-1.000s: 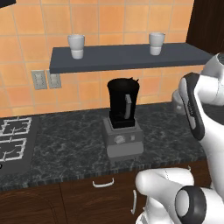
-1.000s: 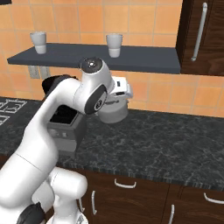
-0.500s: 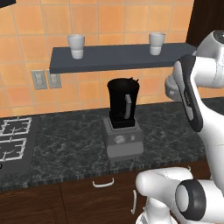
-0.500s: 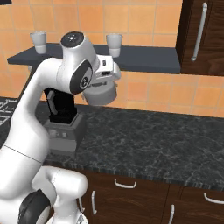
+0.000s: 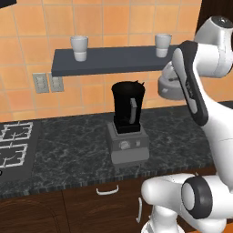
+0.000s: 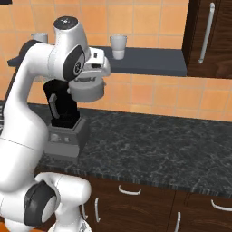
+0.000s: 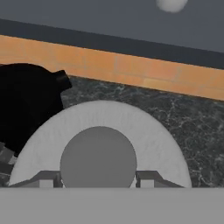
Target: Close the lid blender by securely placing the lid on top.
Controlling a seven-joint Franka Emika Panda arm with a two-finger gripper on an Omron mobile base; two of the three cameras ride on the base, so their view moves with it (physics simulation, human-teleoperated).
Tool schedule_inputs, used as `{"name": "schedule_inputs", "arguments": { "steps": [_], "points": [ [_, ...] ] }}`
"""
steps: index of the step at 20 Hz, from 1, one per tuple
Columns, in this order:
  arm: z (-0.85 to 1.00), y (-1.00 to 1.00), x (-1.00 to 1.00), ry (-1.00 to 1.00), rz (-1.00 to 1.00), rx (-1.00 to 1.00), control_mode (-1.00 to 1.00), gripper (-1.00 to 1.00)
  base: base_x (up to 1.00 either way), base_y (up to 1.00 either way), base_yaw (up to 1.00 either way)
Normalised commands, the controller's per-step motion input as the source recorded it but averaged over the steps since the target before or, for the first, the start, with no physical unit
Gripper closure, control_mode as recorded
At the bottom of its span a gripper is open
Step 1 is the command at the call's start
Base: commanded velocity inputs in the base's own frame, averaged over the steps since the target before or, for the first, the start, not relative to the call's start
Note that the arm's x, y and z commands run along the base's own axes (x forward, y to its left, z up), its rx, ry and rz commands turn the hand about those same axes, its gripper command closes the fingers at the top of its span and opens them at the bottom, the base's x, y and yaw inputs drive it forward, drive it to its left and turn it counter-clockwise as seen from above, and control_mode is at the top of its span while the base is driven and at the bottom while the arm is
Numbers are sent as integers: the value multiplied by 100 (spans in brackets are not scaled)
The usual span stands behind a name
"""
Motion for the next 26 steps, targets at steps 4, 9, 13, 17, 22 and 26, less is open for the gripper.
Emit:
{"name": "schedule_inputs", "arguments": {
  "steps": [4, 9, 13, 17, 22, 26],
  "points": [
    [3, 53, 9, 0, 1, 12, -100, 100, 0, 0, 0],
    [39, 54, 14, 0, 0, 9, -100, 100, 0, 0, 0],
    [51, 62, 16, 0, 0, 2, -100, 100, 0, 0, 0],
    [16, 59, 25, 0, 0, 0, -100, 100, 0, 0, 0],
    [6, 47, 38, 0, 0, 0, -100, 100, 0, 0, 0],
    [7, 39, 36, 0, 0, 0, -100, 100, 0, 0, 0]
  ]
}}
